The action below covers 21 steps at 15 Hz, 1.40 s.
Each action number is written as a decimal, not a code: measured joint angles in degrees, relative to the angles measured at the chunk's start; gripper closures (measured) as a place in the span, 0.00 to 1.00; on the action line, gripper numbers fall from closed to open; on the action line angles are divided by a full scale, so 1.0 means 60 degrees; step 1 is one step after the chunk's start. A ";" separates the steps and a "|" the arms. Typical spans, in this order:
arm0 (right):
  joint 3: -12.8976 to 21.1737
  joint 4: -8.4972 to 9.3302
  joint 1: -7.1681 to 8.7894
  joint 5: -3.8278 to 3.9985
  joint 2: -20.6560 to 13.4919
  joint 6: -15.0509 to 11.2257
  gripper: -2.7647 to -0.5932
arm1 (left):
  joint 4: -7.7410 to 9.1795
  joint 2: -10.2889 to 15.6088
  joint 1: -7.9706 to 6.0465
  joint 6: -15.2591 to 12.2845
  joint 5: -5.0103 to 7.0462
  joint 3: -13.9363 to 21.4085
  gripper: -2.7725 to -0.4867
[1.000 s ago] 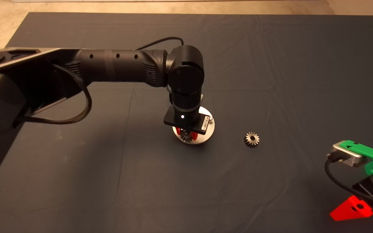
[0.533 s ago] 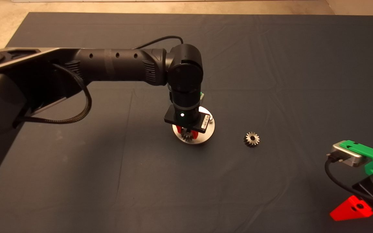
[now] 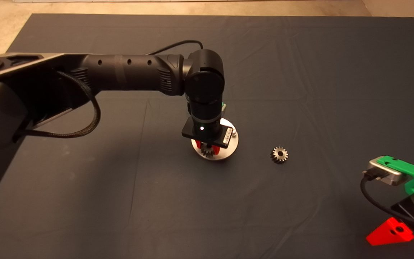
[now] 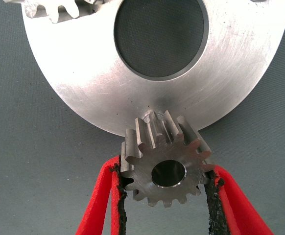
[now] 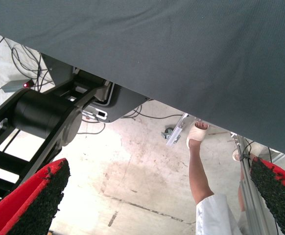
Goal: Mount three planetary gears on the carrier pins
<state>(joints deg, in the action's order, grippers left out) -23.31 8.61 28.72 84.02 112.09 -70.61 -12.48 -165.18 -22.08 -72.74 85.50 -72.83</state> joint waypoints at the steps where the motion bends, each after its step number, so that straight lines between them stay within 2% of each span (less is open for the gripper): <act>1: 0.0000 0.0002 0.0000 0.0000 -0.0004 0.0000 0.01 | -0.0007 0.0026 -0.0004 -0.0063 -0.0002 0.0044 0.86; 3: 0.0000 0.0002 0.0000 0.0004 -0.0004 0.0000 0.01 | -0.0027 0.0069 -0.0003 -0.0147 -0.0062 0.0145 0.81; 10: 0.0000 0.0002 0.0000 0.0000 -0.0004 0.0000 0.01 | -0.0027 0.0095 0.0000 -0.0072 -0.0112 0.0157 0.81; 21: 0.0000 -0.0002 0.0000 0.0000 -0.0008 0.0000 0.01 | -0.0015 0.0132 -0.0004 0.0050 -0.0213 0.0167 0.65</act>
<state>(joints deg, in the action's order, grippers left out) -23.31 8.59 28.72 84.02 112.04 -70.61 -12.57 -164.39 -22.10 -72.44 84.22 -71.83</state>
